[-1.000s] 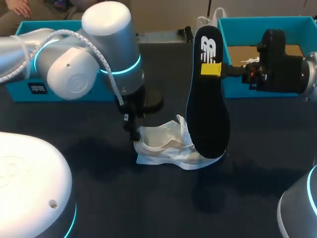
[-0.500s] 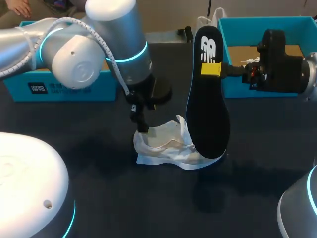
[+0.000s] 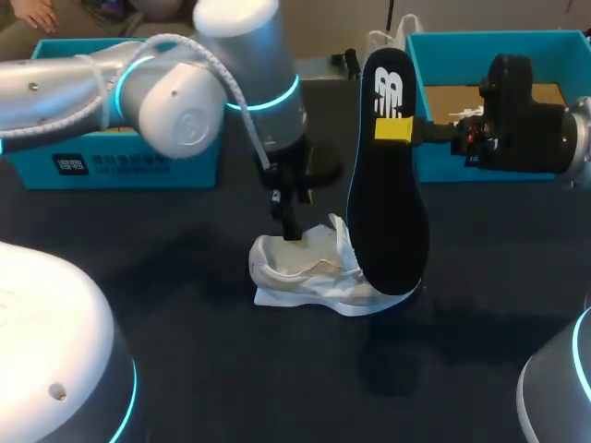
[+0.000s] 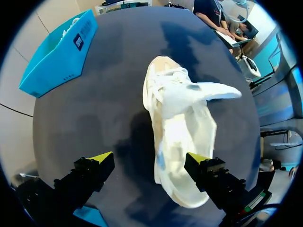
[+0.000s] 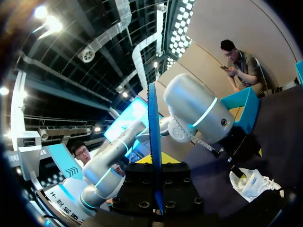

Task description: Take the shoe out of the shoebox, open the shoe tongue, remove and reinsert the insole, then place the shoe into the shoebox

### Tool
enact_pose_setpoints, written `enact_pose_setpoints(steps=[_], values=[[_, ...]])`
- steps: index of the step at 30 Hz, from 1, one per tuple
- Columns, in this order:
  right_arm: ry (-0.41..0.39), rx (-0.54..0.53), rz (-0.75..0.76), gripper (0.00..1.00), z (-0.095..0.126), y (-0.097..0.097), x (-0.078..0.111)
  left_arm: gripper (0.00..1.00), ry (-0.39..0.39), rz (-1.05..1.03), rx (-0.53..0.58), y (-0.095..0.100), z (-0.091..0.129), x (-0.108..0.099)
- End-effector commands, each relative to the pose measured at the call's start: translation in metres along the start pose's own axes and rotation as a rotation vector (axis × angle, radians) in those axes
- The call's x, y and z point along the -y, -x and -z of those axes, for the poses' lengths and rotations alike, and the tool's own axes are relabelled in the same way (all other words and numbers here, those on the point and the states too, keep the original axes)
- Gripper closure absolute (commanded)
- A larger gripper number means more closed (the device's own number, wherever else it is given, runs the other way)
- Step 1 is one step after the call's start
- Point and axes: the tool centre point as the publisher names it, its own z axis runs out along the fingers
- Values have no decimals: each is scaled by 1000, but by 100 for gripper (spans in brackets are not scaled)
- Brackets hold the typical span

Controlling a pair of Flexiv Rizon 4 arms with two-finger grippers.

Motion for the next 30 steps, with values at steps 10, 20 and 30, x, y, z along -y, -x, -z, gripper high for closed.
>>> enact_pose_setpoints(steps=[10,20,30], values=[[2,1,0,100,-1,0,1,9,19,7,-89,4,-49,16],[2,1,0,100,-1,0,1,81,30,14,-119,-6,-59,14],[2,1,0,100,-1,0,1,100,24,-44,-171,-10,-57,12]])
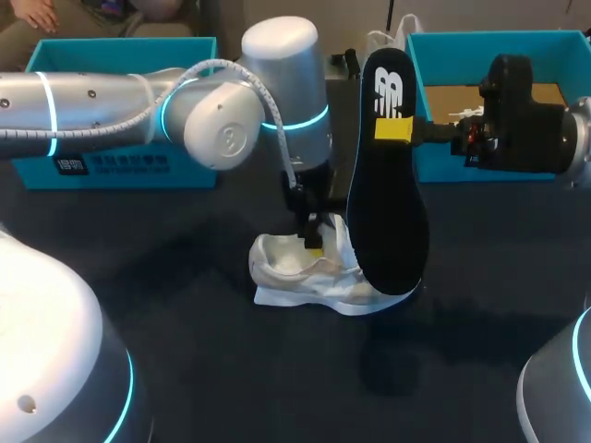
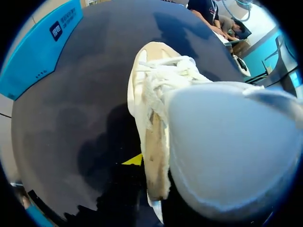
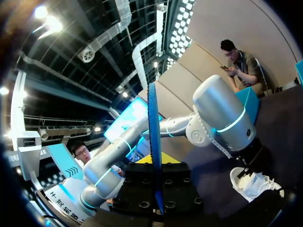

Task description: Take the shoe out of the shoebox, open the shoe tongue, remove and reinsert the insole, then place the shoe into the shoebox

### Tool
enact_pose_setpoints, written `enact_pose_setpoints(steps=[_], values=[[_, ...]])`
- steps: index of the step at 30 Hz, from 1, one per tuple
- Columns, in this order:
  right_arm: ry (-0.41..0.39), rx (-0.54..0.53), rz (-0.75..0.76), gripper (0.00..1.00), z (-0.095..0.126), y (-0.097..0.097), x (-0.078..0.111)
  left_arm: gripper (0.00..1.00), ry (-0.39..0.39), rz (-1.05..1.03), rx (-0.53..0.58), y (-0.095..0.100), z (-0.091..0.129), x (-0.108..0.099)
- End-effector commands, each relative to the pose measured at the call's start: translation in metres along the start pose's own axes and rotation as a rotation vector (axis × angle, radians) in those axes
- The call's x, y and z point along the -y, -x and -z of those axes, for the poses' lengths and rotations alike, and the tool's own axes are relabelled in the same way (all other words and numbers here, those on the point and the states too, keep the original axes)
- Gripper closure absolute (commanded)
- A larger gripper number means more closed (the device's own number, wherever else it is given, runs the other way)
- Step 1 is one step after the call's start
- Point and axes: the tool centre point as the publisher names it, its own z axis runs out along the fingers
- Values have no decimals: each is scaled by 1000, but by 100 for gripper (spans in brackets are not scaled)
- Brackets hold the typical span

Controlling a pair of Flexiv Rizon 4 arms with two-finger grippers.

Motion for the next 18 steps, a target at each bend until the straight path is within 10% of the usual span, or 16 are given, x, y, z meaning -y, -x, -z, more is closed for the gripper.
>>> enact_pose_setpoints(steps=[1,18], values=[[1,1,0,100,-1,0,1,100,7,-47,-30,2,3,-2],[1,1,0,100,-1,0,1,100,122,-708,-368,-7,46,-3]])
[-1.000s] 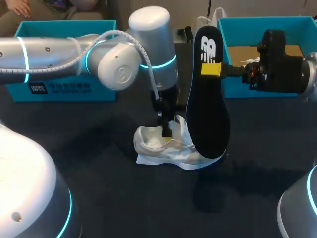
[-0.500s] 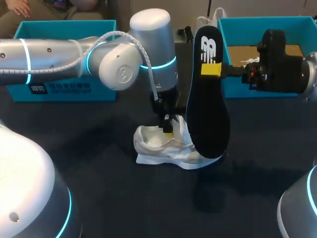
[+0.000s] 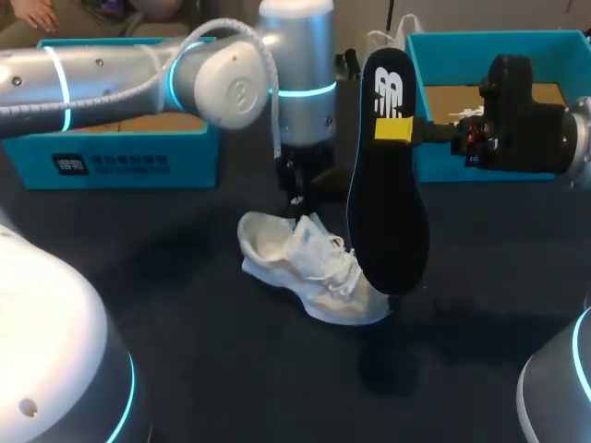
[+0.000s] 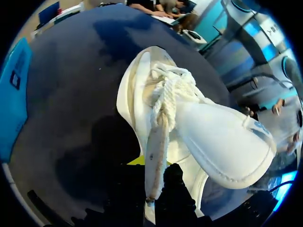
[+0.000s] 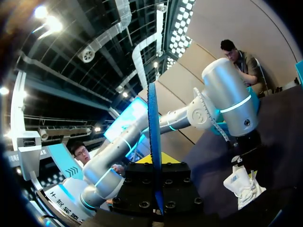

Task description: Take the shoe out of the shoebox, open the shoe tongue, remove and reinsert the insole, then place the shoe into the shoebox

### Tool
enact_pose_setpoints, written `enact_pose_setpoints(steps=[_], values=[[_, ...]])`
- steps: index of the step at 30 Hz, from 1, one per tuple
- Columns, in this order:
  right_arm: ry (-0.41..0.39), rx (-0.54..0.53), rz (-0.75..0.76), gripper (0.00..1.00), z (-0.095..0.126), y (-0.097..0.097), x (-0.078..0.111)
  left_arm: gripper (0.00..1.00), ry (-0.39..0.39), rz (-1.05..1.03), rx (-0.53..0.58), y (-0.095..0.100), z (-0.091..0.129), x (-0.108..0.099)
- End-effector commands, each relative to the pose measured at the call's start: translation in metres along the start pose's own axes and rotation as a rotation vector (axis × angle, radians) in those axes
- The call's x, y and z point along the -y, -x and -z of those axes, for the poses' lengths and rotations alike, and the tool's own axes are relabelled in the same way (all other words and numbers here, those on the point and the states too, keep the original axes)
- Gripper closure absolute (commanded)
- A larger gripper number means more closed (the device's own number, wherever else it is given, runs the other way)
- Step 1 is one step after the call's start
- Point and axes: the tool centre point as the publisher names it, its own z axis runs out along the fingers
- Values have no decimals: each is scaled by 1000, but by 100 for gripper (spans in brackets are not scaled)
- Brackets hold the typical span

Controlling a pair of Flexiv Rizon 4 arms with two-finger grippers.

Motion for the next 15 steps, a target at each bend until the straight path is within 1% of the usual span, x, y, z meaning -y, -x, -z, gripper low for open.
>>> enact_pose_setpoints(steps=[1,2,4,6,10,12,15], values=[[1,1,0,100,-1,0,1,100,95,-302,-167,4,18,4],[1,1,0,100,-1,0,1,100,96,-333,-182,4,22,4],[1,1,0,100,-1,0,1,100,123,-434,-226,2,28,6],[1,1,0,100,-1,0,1,100,195,-493,-238,1,31,9],[1,1,0,100,-1,0,1,100,276,-651,-286,0,32,12],[1,1,0,100,-1,0,1,100,276,-740,-320,1,34,11],[1,1,0,100,-1,0,1,100,275,-805,-332,8,36,10]])
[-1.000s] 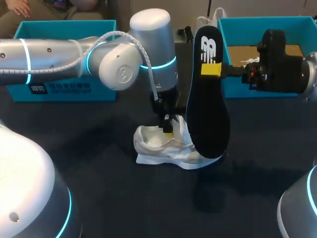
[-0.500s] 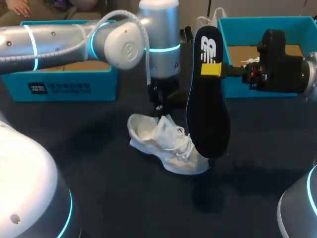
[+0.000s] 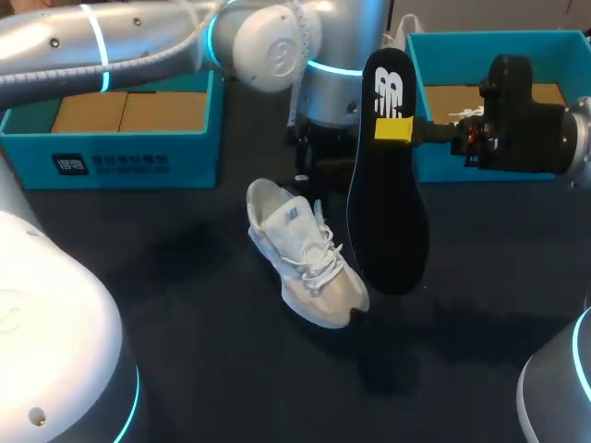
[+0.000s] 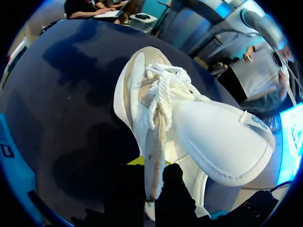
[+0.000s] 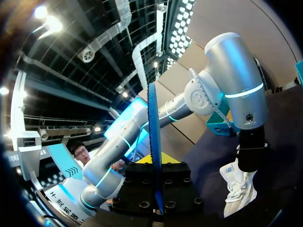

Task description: Take the shoe out of the shoebox, open the shoe tongue, remove and reinsert the insole, then place the shoe into the shoebox

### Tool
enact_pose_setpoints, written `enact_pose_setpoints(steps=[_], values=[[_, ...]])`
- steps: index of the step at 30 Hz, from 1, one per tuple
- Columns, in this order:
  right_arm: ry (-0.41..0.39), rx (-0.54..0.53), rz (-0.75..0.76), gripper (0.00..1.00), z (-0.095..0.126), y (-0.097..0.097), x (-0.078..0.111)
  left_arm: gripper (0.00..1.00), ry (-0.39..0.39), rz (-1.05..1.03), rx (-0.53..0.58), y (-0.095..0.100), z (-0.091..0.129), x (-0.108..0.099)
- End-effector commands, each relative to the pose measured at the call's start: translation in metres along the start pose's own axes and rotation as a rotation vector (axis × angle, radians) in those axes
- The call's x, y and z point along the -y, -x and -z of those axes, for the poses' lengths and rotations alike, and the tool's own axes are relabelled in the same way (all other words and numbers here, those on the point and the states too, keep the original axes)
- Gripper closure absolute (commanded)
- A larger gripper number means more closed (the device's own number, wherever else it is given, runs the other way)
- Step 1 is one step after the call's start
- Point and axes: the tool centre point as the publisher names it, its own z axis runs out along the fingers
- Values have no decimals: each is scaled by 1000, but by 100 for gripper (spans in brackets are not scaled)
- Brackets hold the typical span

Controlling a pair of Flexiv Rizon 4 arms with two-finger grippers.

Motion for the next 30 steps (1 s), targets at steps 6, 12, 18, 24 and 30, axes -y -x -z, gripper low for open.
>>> enact_pose_setpoints(steps=[6,12,18,24,30], values=[[1,1,0,100,-1,0,1,100,126,-424,-154,22,18,-7],[1,1,0,100,-1,0,1,100,126,-424,-154,22,18,-7],[1,1,0,100,-1,0,1,100,126,-424,-154,22,18,-7],[1,1,0,100,-1,0,1,100,119,-416,-143,23,16,-7],[1,1,0,100,-1,0,1,100,175,-392,-185,44,7,-5]])
